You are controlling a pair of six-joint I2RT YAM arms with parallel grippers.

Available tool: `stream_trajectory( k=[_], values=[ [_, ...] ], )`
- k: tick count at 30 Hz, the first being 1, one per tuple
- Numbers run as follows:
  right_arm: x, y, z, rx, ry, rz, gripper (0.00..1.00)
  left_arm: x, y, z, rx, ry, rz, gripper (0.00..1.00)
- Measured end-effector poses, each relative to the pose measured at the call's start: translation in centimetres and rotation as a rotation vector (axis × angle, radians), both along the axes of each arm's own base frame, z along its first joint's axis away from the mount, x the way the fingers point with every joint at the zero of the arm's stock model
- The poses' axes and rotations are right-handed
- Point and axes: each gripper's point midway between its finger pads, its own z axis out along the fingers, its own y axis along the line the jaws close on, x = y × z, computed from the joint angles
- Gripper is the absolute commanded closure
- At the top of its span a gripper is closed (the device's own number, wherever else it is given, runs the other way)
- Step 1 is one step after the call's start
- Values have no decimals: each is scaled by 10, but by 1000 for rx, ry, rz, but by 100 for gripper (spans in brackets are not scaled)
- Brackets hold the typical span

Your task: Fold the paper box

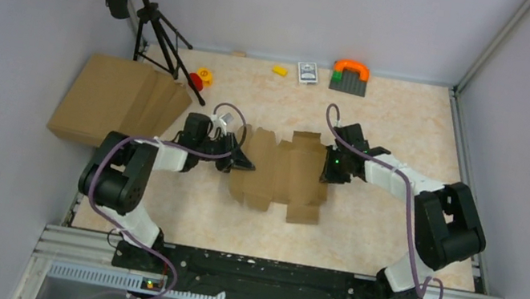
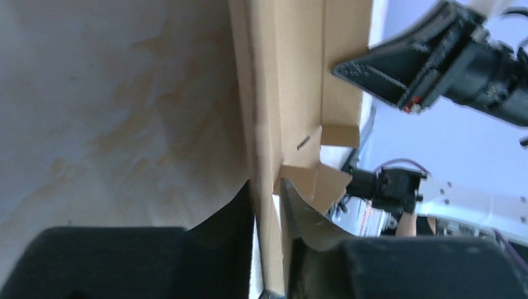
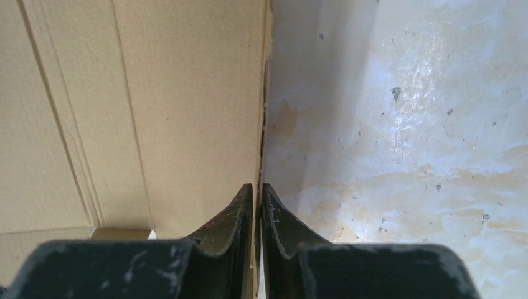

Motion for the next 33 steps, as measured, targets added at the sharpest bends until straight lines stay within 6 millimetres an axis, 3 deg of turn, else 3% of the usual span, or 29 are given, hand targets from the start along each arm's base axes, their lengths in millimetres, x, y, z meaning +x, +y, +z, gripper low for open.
stream_trajectory(
  k=[11,18,22,30,33],
  values=[
    [6,-1,3,-8,-30,3,100,-7,-20,55,-270,-82,-76,93],
    [33,12,44,82,-262,7,100,-11,-32,98,-374,-253,-139,100],
    [44,15,62,116,-432,0,100,-8,-32,103,-308,-364,-136,100],
    [53,17,61,92,-621,3,100,-19,-61,107,-37,-662,-203,100],
    [51,18,59,75,-692,11,100,-19,-61,97,40,-712,-214,100]
  ],
)
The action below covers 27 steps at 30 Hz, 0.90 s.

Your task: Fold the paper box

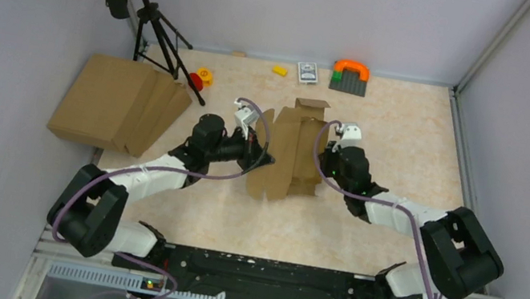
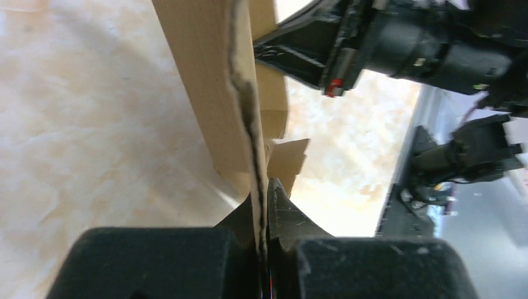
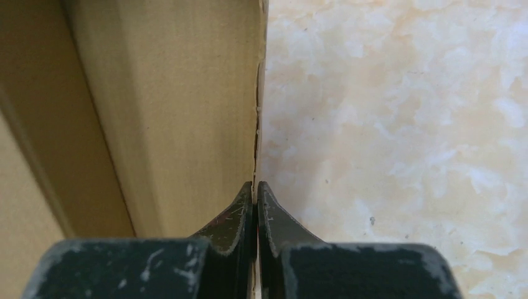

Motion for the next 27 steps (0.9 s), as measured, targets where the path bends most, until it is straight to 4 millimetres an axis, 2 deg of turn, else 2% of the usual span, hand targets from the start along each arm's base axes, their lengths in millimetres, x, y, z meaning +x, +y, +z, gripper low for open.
stream_trajectory(
  k=[3,7,12,19,27],
  values=[
    [-5,-4,-6,-21,-53,-10,100,2,5,-16,78,-49,38,100],
    [-14,-9,-13,-29,-100,-11,100,-11,9,-27,173,-150,58,100],
    [-23,-13,1,-5,-208,-9,100,-15,17,-26,229,-255,95,100],
    [-26,4,20,4,-327,8,100,-22,18,-35,255,-311,85,100],
    [-28,15,-6,-38,-347,-44,99,-43,20,-48,231,-323,38,100]
  ],
)
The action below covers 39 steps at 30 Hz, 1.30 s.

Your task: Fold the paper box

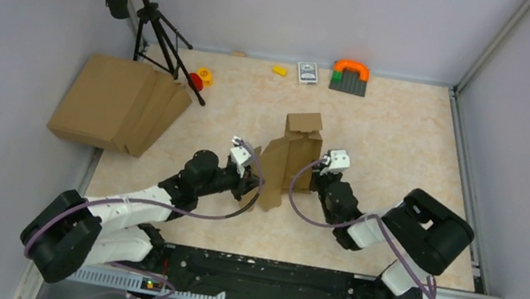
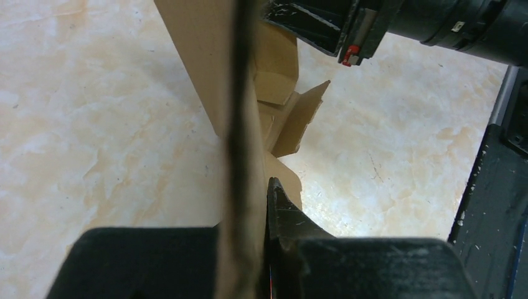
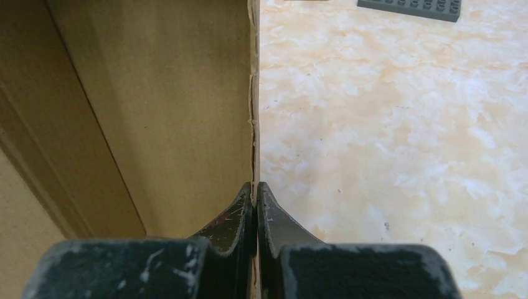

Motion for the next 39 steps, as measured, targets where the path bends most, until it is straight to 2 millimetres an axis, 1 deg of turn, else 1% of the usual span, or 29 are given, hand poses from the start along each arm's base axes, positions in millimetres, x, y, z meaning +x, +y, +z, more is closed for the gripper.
stream_trajectory(
  k=[2,7,12,15,17,18,19,20,24,27,31,34,35,39],
  values=[
    [0,2,1,22,-13,-15,98,-4,-1,2,-6,-8,-11,100],
    [-6,1,-1,61,-18,-25,92,-13,0,6,-6,-29,-31,100],
    [-15,1,-6,63,-2,-9,89,-22,-1,7,12,-49,-51,100],
    [-18,2,-3,70,4,-2,89,-23,-1,5,30,-56,-49,100],
    [-19,3,1,83,8,7,82,-23,0,3,42,-57,-40,100],
    [-20,3,3,86,11,11,71,-22,1,2,48,-59,-36,100],
    [-22,4,6,93,14,16,65,-22,1,2,53,-62,-32,100],
    [-23,4,8,101,17,20,63,-21,2,1,58,-66,-28,100],
    [-27,3,18,132,19,26,63,-20,3,0,66,-72,-23,100],
    [-29,1,21,136,29,25,63,-20,4,-1,77,-77,-22,100],
    [-32,-2,27,143,37,23,57,-18,5,-1,88,-91,-18,100],
    [-35,-5,31,152,44,21,56,-18,4,-2,91,-95,-20,100],
    [-36,-6,32,154,49,20,58,-19,4,-2,92,-96,-22,100],
    [-41,-9,33,163,74,17,71,-19,4,-2,95,-99,-25,100]
  ],
)
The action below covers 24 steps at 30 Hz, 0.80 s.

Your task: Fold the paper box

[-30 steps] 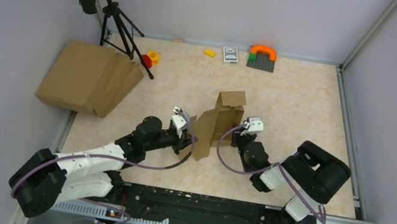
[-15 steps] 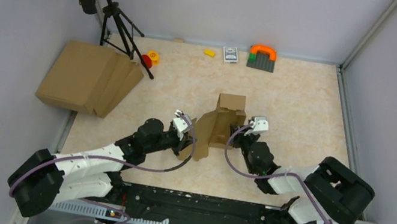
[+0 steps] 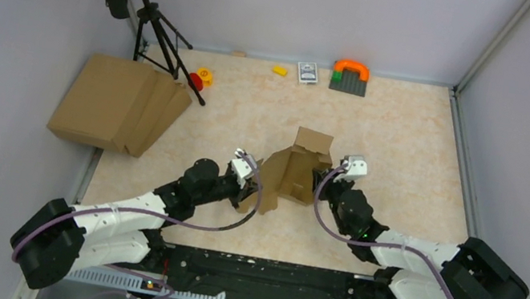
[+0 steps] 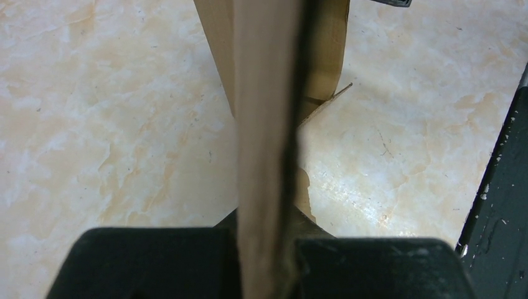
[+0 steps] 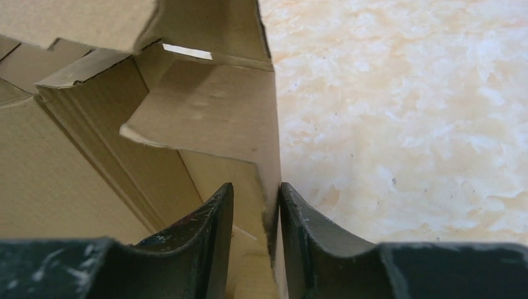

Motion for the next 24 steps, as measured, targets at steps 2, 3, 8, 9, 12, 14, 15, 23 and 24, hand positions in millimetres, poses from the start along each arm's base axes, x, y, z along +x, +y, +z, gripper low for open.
stream_trajectory(
  k=[2,3,8,9,12,14,15,23,24],
  values=[
    [-3,-2,-1,11,21,-3,74,0,0,0,1,1,-1,100],
    [-4,-2,-2,20,31,-5,74,-1,0,-1,3,1,-2,100],
    [-10,-5,-15,56,85,-14,85,-4,-2,0,-1,3,-16,100],
    [-10,-6,-19,56,97,-19,87,-5,-3,-1,-5,3,-24,100],
    [-7,-6,-24,57,103,-40,92,-10,-5,-2,-20,15,-46,100],
    [-5,-8,-25,56,97,-56,97,-12,-7,-2,-29,18,-60,91],
    [-3,-9,-25,53,91,-64,97,-14,-8,-2,-34,20,-67,71],
    [3,-17,-17,-5,-9,-86,100,-21,-3,9,-73,25,-57,26],
    [4,-17,-15,-18,-25,-85,100,-20,-1,15,-85,14,-43,24]
  ],
)
